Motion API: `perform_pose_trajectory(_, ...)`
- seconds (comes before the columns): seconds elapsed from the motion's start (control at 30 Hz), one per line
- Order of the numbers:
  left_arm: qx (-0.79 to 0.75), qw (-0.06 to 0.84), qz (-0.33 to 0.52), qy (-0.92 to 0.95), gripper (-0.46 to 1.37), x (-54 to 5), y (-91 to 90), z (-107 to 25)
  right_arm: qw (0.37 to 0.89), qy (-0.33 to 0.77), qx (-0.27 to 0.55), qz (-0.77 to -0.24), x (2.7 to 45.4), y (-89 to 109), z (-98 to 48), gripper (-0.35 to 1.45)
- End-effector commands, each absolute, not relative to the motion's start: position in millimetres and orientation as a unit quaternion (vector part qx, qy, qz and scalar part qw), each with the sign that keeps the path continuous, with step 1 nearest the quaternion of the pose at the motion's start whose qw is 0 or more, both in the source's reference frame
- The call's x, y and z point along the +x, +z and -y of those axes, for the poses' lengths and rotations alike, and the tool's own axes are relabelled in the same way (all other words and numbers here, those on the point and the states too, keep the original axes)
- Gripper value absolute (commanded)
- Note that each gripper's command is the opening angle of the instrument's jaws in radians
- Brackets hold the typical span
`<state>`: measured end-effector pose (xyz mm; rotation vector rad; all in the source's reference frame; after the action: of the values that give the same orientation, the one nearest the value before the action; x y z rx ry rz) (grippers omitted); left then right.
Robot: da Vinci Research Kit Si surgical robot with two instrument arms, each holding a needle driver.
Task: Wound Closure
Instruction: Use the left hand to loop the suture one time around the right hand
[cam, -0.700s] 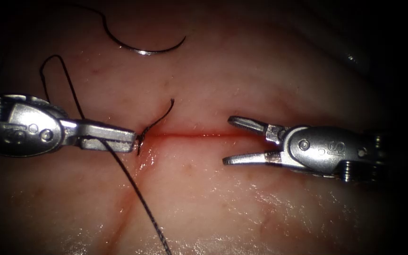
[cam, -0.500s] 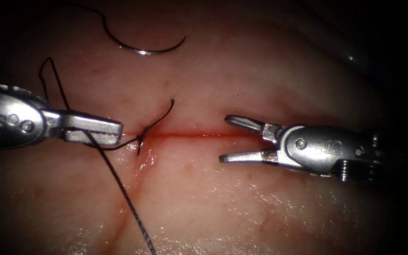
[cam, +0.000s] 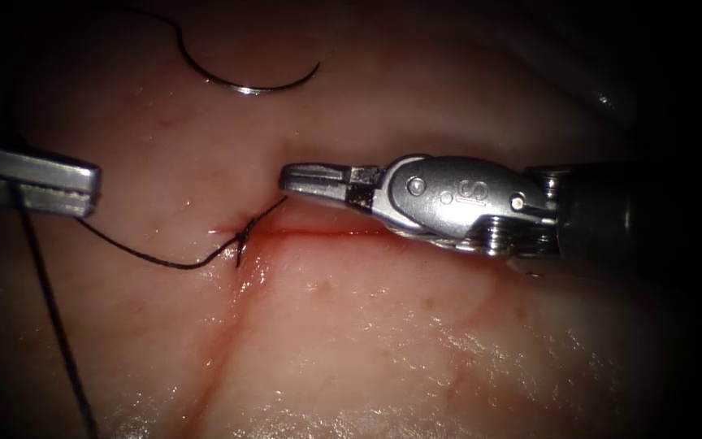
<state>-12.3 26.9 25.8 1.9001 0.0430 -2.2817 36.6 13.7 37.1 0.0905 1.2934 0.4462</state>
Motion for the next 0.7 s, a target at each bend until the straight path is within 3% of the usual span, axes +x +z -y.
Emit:
perform_pose_trajectory(0.03, 0.647, 0.099, -0.023, -0.755, -0.35, -12.3, 25.3, -27.0, 0.776, 0.201, 0.045, -0.596, 37.4, 37.5, -13.6, -0.35)
perform_pose_trajectory(0.4, 0.703, 0.164, -0.049, -0.690, -0.35, -14.6, 19.7, -27.9, 0.781, 0.153, 0.071, -0.601, 46.9, 41.6, -11.4, -0.35)
perform_pose_trajectory(0.7, 0.733, 0.196, -0.063, -0.648, -0.35, -15.4, 17.7, -29.6, 0.770, 0.121, 0.092, -0.620, 49.9, 42.5, -10.4, -0.35)
